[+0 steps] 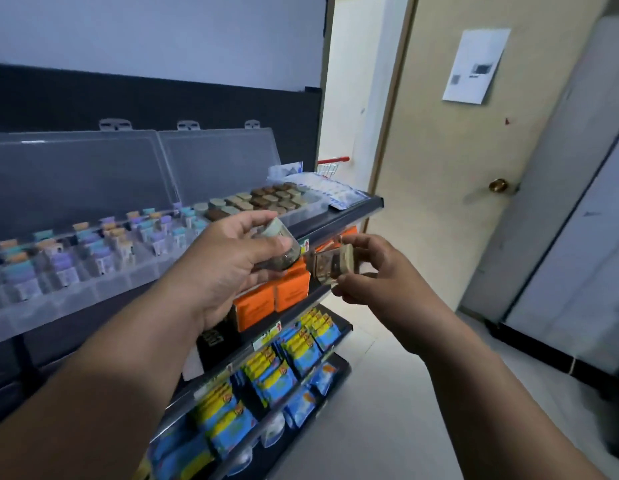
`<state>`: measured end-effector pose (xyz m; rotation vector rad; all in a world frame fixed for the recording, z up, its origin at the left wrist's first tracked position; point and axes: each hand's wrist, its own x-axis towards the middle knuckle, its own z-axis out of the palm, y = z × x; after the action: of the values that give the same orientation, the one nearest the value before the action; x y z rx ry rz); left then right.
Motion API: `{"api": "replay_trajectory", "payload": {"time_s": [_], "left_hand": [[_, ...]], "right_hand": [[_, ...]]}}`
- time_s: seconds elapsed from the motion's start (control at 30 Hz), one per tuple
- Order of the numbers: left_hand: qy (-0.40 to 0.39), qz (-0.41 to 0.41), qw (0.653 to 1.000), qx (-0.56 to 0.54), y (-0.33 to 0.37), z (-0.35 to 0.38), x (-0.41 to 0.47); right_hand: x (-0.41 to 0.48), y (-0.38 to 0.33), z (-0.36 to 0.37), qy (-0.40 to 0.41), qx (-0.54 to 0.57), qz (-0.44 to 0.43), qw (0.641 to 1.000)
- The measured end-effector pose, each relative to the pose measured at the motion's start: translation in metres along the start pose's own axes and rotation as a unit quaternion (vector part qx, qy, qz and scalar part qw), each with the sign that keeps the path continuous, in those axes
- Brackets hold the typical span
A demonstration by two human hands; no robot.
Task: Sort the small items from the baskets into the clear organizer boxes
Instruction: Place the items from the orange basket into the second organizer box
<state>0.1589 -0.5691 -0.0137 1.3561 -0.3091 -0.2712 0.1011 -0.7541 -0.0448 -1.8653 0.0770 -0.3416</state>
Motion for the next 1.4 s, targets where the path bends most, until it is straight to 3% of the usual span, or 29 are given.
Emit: {"api": "replay_trajectory", "payload": {"time_s": [0.1,0.37,0.57,0.7,0.87,1.1,1.4], "left_hand": [[0.007,-0.012,1.0,-0.004,-0.009,0.011,0.056],[0.037,0.051,0.988,0.141,-0.024,0.023,0.197],[0.058,0.048,0.975,0.211,-0.033,0.036,0.26],[0.086,0.069,0.955,0.277,-0.044,0.038,0.295],[0.159,0.069,0.886,0.429,-0.06,0.049,0.336],[0.264,0.069,0.821,0.501,-0.082,0.083,0.392],[0.294,-0.006,0.797,0.528,-0.1,0.096,0.419]], "right_hand": [[0.055,0.019,-0.014,0.007,-0.009,0.006,1.0],[0.193,0.048,-0.05,0.009,-0.044,0.006,0.999],[0.259,0.067,-0.075,0.0,-0.047,-0.006,0.999],[0.317,0.079,-0.082,-0.042,-0.094,-0.042,0.994],[0.393,0.105,-0.088,-0.122,-0.113,-0.086,0.982],[0.485,0.134,-0.094,-0.257,-0.142,-0.15,0.944],[0.525,0.159,-0.085,-0.379,-0.173,-0.186,0.89]]}}
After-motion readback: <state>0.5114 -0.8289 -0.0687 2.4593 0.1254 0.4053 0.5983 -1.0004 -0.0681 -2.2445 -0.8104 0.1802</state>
